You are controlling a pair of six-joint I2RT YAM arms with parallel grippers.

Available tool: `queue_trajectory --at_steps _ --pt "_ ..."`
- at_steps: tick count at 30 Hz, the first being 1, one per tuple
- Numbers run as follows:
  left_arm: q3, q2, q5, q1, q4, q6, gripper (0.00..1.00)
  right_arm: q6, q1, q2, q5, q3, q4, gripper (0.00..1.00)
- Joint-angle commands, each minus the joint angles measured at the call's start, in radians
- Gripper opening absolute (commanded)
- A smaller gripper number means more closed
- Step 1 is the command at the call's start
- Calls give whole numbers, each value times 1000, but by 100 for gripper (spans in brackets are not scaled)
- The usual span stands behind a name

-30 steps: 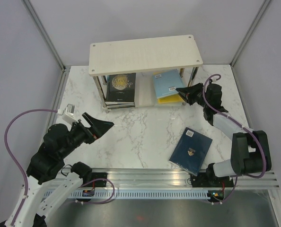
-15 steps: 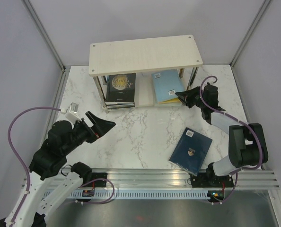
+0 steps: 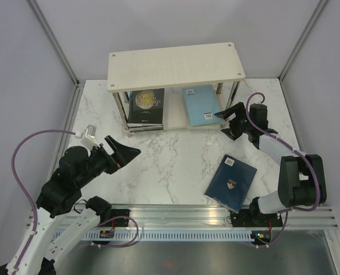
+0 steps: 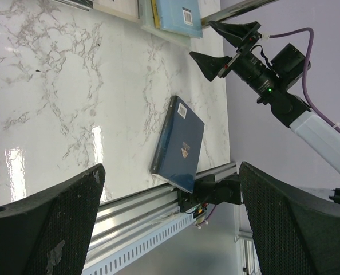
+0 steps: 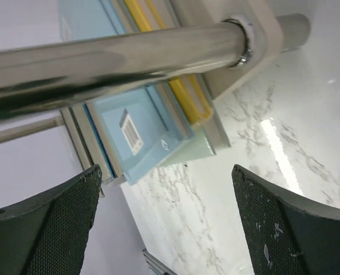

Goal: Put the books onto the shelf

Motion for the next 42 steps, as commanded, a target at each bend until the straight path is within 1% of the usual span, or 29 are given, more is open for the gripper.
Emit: queue_trajectory --at_steps 1,3,4,5,6,7,8,9,10,12,13,14,16,17,18,20,21,22,24,25,29,31,32,33,35,36,39,40,42 --pt "-25 -12 31 3 29 25 100 -116 -24 -64 13 43 -176 98" --pt "-37 -8 56 3 32 27 100 -196 -42 -110 19 82 -265 98" --pt "-52 -2 68 3 35 28 100 -241 -46 -126 34 102 -387 98" --pt "-62 14 85 3 44 30 100 -343 -46 -165 57 144 -458 98" --pt "-75 21 131 3 61 32 100 -388 -46 -182 129 162 -525 98" --pt "-112 31 166 3 88 32 100 -432 -77 -197 170 181 -658 98" --pt "-134 63 204 3 120 33 100 -489 -81 -218 213 205 -723 98" --pt "-158 81 282 3 204 32 100 -514 -90 -226 285 208 -774 98" --pt "-209 110 321 3 248 30 100 -529 -95 -232 309 205 -849 98" --pt "-247 211 404 -7 376 21 100 -552 -105 -246 362 173 -912 98" --pt "-263 247 413 -19 413 22 100 -557 -111 -258 410 161 -958 98" --pt "-261 332 406 -60 441 36 100 -557 -116 -262 430 130 -977 98" --pt "-225 414 380 -118 493 58 100 -548 -121 -268 486 107 -1037 98" --pt "-208 464 365 -149 507 67 100 -539 -121 -281 487 81 -1054 98" --pt "-174 551 340 -207 526 84 100 -528 -119 -294 482 63 -1077 98" --pt "-143 647 322 -256 576 90 100 -519 -119 -343 465 5 -1088 98" --pt "-122 732 308 -295 599 90 100 -517 -121 -360 468 -14 -1097 98" --pt "-114 770 303 -309 654 84 100 -522 -121 -386 479 -26 -1106 98" --pt "-91 845 298 -344 705 68 100 -537 -119 -403 514 -42 -1127 98" --pt "-77 912 295 -355 740 67 100 -540 -119 -412 514 -36 -1132 98" --pt "1 1081 282 -410 763 81 100 -523 -99 -413 502 -65 -1128 98" --pt "39 1136 285 -422 763 81 99 -496 -56 -416 468 -103 -1095 98" --pt "49 1179 291 -433 798 81 99 -452 -21 -418 444 -124 -1074 98" --pt "67 1201 291 -439 803 81 99 -430 26 -417 400 -149 -1027 98" --pt "79 1244 295 -448 813 79 99 -367 81 -404 347 -225 -967 98" --pt "84 1256 295 -450 822 78 99 -352 133 -398 327 -247 -912 98" --pt "73 1284 298 -456 842 71 99 -295 187 -403 234 -301 -813 98" --pt "69 1287 298 -458 845 71 99 -281 191 -422 191 -321 -792 98" --pt "44 1296 297 -468 859 78 100 -237 200 -446 154 -341 -735 97"
